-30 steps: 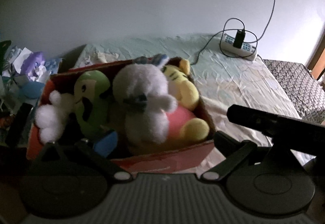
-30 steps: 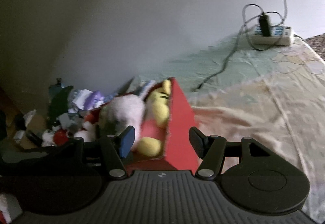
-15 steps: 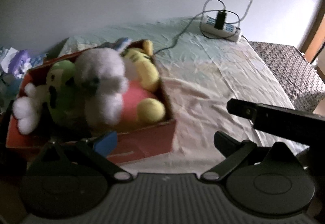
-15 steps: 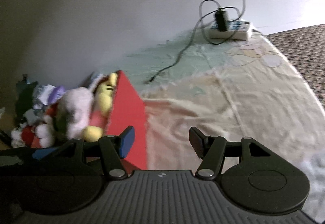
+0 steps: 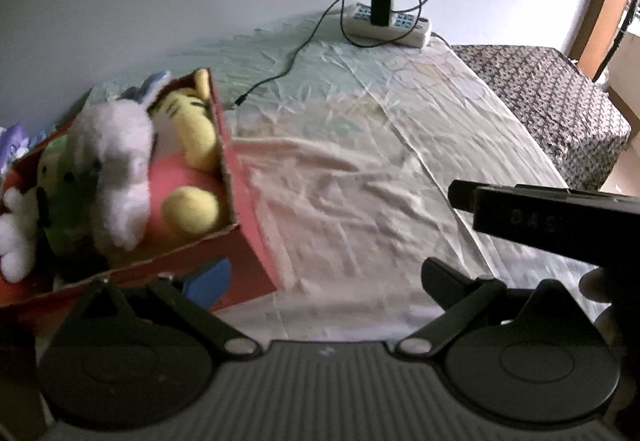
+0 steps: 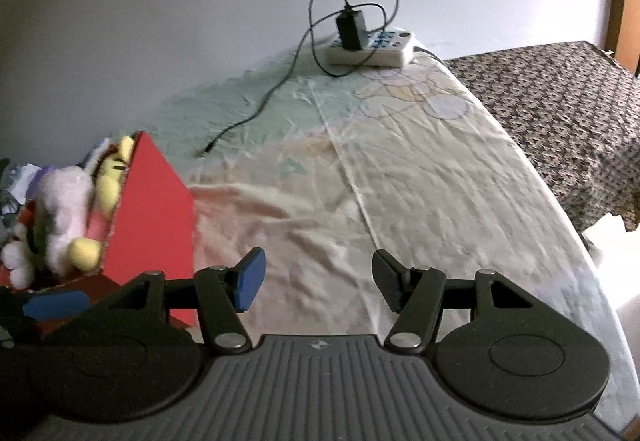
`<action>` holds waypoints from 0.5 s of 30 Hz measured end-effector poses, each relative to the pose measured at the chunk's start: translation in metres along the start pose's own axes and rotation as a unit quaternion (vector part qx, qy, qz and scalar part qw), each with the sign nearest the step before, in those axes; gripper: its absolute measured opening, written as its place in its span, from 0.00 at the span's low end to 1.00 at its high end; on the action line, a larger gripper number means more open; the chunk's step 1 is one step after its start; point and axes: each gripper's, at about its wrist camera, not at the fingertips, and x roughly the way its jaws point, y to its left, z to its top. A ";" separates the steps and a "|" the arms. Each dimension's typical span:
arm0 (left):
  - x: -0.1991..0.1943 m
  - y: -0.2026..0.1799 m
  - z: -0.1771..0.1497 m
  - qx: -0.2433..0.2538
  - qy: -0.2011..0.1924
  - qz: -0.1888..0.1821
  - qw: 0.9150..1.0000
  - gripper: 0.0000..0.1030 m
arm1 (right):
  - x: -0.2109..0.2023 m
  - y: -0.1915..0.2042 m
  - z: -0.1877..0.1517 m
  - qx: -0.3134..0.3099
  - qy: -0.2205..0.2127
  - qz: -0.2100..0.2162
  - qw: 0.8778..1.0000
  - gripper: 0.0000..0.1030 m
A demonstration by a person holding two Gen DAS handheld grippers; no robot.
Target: Organize objects
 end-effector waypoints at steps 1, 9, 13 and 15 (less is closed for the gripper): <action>0.000 -0.001 0.000 0.000 0.001 0.000 1.000 0.98 | 0.001 -0.001 0.000 0.000 0.002 -0.004 1.000 0.61; 0.004 -0.001 0.004 -0.006 0.005 0.001 1.000 0.98 | 0.006 0.002 0.003 -0.012 0.011 -0.010 1.000 0.61; 0.000 0.005 0.005 -0.017 0.005 0.002 1.000 0.98 | 0.008 0.010 0.005 -0.023 0.015 -0.006 1.000 0.61; -0.002 0.011 0.006 -0.024 0.004 0.002 1.000 0.98 | 0.009 0.015 0.007 -0.029 0.017 -0.001 0.999 0.61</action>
